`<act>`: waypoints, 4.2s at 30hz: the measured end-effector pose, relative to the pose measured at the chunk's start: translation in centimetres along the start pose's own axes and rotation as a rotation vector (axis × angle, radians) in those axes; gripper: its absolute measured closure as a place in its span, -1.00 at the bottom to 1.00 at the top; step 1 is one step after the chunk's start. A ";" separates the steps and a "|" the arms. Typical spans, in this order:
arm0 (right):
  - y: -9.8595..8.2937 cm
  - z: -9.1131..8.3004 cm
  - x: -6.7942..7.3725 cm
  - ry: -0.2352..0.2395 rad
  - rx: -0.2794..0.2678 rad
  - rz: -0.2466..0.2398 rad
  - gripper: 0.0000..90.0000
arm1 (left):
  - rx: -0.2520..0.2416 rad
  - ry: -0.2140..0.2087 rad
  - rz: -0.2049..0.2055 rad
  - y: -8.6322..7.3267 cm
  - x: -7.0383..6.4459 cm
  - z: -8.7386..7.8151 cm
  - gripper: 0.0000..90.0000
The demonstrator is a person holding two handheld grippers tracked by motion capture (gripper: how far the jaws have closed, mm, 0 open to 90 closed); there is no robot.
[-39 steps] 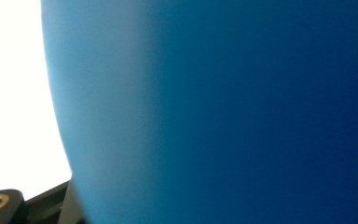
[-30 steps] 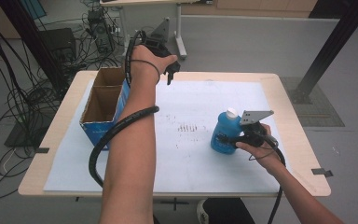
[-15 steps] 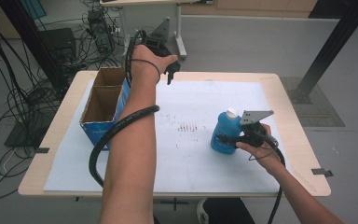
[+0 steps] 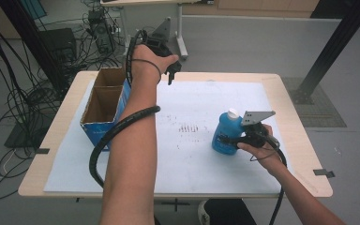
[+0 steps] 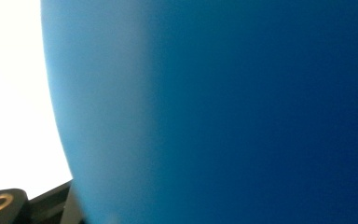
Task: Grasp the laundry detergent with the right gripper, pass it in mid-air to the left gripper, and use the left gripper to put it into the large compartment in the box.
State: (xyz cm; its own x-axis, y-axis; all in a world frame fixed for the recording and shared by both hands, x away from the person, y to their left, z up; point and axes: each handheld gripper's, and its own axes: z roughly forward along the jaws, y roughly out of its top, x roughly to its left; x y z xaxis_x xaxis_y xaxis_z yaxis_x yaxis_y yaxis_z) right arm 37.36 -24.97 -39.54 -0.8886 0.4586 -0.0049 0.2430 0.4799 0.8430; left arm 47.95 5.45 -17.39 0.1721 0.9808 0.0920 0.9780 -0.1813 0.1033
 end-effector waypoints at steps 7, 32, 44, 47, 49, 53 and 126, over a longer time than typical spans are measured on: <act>0.0 0.0 0.0 -0.002 -0.002 0.000 -0.02 | -0.002 0.001 -0.001 0.0 0.0 -0.1 -0.87; -0.1 -0.1 0.1 -0.005 -0.007 -0.003 -0.02 | -0.003 0.006 0.004 -0.1 -0.2 -0.3 -0.87; -0.1 -0.1 0.1 -0.004 -0.007 0.000 -0.02 | -0.001 0.003 0.004 0.0 -0.2 -0.2 -0.87; -0.1 -0.1 0.1 -0.004 -0.007 0.001 -0.02 | 0.001 0.002 0.005 0.0 -0.3 -0.1 -0.87; -0.1 -0.1 0.0 -0.004 -0.007 0.002 -0.02 | 0.000 0.001 0.004 0.0 -0.3 -0.1 -0.87; -0.1 -0.1 0.1 -0.004 -0.008 0.001 -0.02 | 0.000 0.003 0.007 0.0 -0.3 -0.1 -0.87; 14.5 1.0 -1.1 0.112 0.044 -0.013 -0.03 | -0.136 -0.010 0.454 -1.6 0.5 -7.9 -0.88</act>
State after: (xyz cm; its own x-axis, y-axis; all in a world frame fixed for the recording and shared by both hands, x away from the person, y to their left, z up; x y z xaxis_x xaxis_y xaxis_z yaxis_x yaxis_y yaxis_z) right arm 42.24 -17.76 -27.88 -0.9293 0.3664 0.0462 0.2453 0.5188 0.8190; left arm 45.59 5.67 -9.71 0.5802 0.8008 0.1484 0.7796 -0.5988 0.1835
